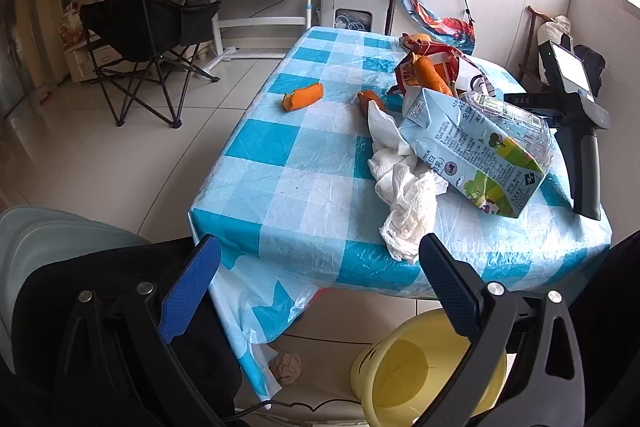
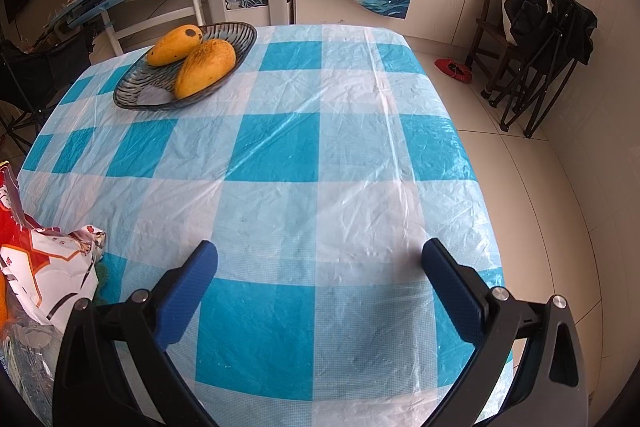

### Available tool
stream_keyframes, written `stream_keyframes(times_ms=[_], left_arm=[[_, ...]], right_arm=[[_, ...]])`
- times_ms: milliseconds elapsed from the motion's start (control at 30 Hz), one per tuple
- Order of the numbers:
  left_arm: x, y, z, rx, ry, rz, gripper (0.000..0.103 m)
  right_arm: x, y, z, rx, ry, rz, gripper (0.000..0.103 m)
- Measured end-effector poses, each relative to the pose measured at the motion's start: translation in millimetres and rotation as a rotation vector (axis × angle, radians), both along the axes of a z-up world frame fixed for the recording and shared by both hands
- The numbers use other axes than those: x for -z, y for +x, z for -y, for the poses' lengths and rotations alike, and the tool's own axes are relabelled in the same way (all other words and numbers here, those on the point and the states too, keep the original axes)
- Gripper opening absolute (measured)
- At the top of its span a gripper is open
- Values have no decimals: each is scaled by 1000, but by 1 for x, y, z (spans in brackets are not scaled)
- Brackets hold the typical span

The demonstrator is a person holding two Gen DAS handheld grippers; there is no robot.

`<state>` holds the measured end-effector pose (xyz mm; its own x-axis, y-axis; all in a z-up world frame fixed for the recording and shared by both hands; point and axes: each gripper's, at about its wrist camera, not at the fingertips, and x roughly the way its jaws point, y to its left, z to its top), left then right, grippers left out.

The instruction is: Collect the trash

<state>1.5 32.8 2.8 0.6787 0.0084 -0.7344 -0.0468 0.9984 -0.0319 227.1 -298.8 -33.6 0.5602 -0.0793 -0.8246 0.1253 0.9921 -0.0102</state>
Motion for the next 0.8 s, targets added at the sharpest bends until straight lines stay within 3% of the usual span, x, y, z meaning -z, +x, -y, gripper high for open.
stream_keyframes(times_ms=[300,800], left_arm=[[3,4,-6,-15,-56,-13,96],[-5,-2,5,15,-38,13,96]], right_arm=[[0,-1,0,0,0,0,98],[0,0,0,0,0,0,98]])
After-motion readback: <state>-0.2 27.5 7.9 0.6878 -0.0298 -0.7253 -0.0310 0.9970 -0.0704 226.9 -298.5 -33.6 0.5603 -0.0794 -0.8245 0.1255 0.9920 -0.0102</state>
